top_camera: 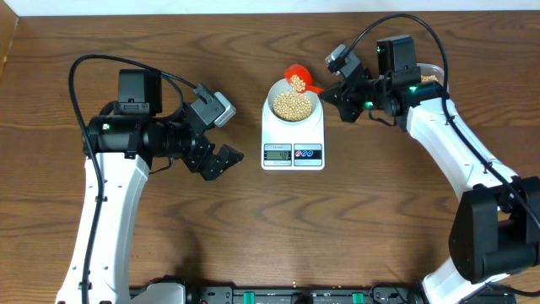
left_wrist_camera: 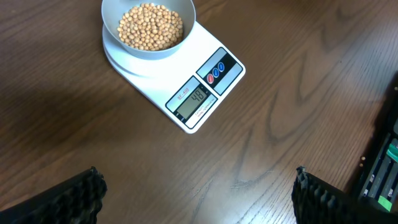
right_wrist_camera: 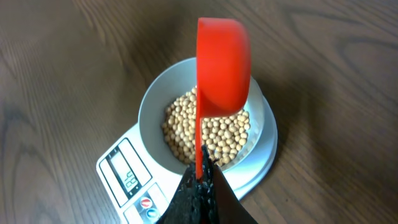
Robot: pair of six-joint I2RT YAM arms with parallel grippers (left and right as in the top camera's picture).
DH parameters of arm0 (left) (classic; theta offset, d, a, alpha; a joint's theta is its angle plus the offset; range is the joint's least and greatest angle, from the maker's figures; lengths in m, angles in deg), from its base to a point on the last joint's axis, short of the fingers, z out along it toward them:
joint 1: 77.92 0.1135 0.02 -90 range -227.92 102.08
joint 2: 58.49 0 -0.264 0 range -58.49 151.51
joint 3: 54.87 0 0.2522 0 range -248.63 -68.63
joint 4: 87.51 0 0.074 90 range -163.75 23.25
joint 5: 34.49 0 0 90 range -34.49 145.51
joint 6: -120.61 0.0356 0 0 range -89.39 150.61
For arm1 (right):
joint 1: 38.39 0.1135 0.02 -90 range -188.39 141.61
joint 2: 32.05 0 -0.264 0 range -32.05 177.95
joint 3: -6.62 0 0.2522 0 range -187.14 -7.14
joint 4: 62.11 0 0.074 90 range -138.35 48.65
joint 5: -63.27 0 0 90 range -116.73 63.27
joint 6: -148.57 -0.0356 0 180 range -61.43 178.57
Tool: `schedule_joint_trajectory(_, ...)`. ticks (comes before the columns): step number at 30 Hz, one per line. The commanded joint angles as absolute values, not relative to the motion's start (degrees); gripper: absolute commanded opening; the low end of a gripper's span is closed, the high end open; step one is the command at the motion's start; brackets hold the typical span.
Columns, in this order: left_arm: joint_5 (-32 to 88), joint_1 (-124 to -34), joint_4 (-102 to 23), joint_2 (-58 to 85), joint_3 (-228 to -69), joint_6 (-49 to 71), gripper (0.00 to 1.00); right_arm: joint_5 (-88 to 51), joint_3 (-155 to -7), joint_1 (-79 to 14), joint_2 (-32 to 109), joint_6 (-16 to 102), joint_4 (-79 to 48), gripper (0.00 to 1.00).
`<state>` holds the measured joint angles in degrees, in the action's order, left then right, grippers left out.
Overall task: Scoop item into bowl and weigh 50g on scale
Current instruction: 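Tilt the red scoop over the bowl to pour soybeans in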
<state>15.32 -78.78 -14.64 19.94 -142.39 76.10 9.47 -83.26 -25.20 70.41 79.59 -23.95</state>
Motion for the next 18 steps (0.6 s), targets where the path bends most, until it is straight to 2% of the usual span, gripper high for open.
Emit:
schedule_joint_trajectory(1, 14.58, -78.63, -14.42, 19.31, -142.74, 77.06, 0.98, 12.79, -83.10, -25.55, 69.05, 81.53, -24.19, 0.01)
schedule_joint_trajectory(3, 14.58, -78.63, -14.42, 19.31, -142.74, 77.06, 0.98, 16.29, -83.10, -25.70, 69.05, 81.47, -24.58, 0.01)
schedule_joint_trajectory(18, 14.58, -78.63, -14.42, 19.31, -142.74, 77.06, 0.98, 13.30, -83.10, -25.66, 69.05, 81.34, -24.12, 0.01)
